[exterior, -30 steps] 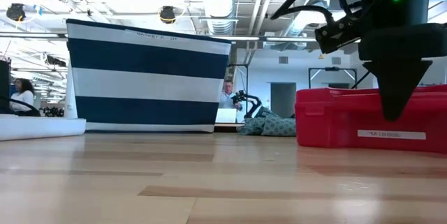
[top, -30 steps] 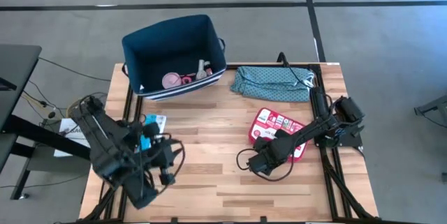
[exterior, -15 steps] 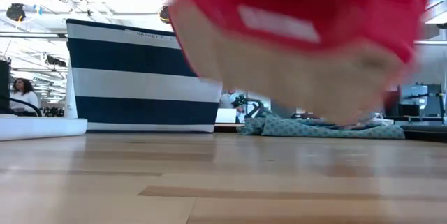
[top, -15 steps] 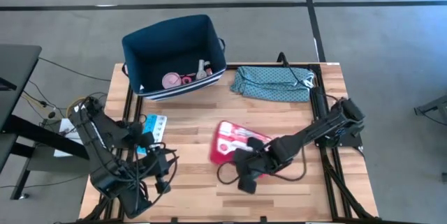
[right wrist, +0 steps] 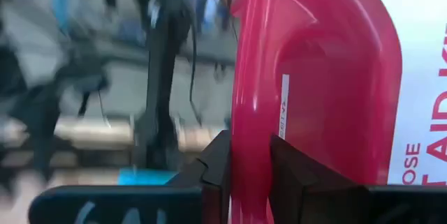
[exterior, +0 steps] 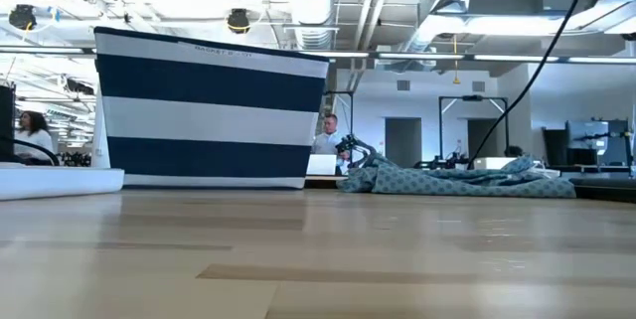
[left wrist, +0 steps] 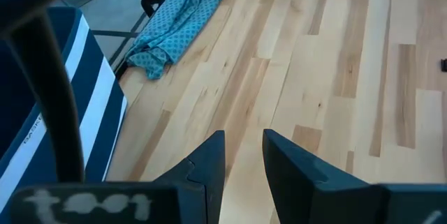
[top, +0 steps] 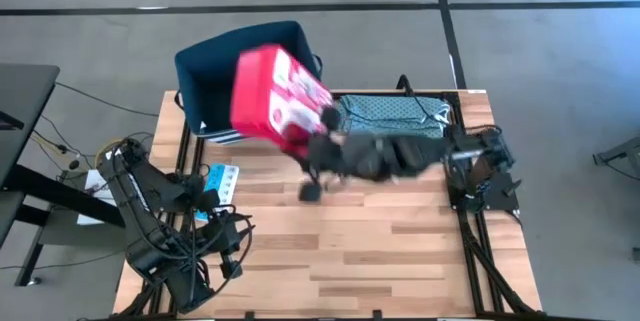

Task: Pick & place medical supplies in basket/bin
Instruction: Put the red first aid kit into the blue bin, then put the pill organizer box into the blue bin

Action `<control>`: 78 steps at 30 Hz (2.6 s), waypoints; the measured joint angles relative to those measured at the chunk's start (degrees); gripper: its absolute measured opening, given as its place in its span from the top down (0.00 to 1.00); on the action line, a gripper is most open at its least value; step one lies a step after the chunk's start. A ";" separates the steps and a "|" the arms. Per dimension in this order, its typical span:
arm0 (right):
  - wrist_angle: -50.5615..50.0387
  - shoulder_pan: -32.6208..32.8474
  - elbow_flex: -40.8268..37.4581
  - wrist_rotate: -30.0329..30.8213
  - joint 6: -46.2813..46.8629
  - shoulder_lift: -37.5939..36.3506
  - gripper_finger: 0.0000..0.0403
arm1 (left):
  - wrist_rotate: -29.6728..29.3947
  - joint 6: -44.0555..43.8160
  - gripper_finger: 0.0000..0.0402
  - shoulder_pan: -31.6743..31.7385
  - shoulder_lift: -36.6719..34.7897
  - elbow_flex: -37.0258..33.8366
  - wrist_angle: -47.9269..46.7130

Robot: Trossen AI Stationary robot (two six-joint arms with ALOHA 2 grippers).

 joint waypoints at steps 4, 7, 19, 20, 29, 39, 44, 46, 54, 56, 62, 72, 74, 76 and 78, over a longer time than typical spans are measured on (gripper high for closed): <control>7.69 -10.65 0.22 -18.75 3.01 2.17 0.86 | 0.31 0.05 0.78 -0.16 0.00 0.02 0.01; 7.13 -17.40 -0.20 -25.68 8.27 5.09 0.85 | 1.53 0.75 0.78 -0.28 0.00 0.02 -0.06; 12.04 -29.59 -0.26 -27.73 10.79 20.28 0.85 | 3.63 -1.67 0.78 -2.01 0.00 0.07 0.00; 12.55 -29.88 -0.26 -27.69 10.74 20.83 0.84 | 3.63 -1.70 0.78 -2.01 0.00 0.07 -0.01; 10.62 -32.07 0.05 -27.62 8.40 22.46 0.71 | 2.58 -3.38 0.78 -1.87 0.02 0.07 -0.02; 11.75 -30.42 -0.02 -27.21 6.00 22.35 0.56 | 2.43 -7.25 0.78 -1.79 0.02 0.07 0.01; 9.65 -28.17 5.45 -25.23 1.30 22.41 0.55 | 2.44 -8.23 0.78 -1.79 0.02 0.07 -0.01; 7.26 -26.91 9.67 -23.69 -0.27 22.33 0.56 | 2.54 -8.37 0.78 -1.79 0.02 0.07 -0.01; -6.14 -19.08 15.25 -21.09 -7.25 15.29 0.58 | 2.91 -9.43 0.78 -1.79 0.02 0.07 -0.02; -12.19 -16.99 15.23 -19.28 -8.56 12.27 0.58 | 3.54 -10.72 0.78 -1.77 0.02 0.07 0.01; -26.02 -10.79 15.19 -15.34 -1.74 7.31 0.60 | 5.07 -14.56 0.78 -1.77 0.02 0.07 0.01; -48.63 -0.66 15.16 -6.98 15.61 6.14 0.62 | 14.48 -28.37 0.78 0.13 0.66 -13.12 7.01; -52.07 1.46 15.10 -3.14 20.67 6.76 0.63 | 17.32 -33.40 0.78 1.74 0.68 -17.94 8.91; -53.40 3.58 15.10 -0.47 25.88 7.58 0.64 | 21.85 -38.12 0.78 3.65 0.66 -22.09 10.30; -54.92 5.85 14.99 0.75 28.11 7.73 0.65 | 27.64 -39.37 0.78 5.47 0.66 -26.13 11.35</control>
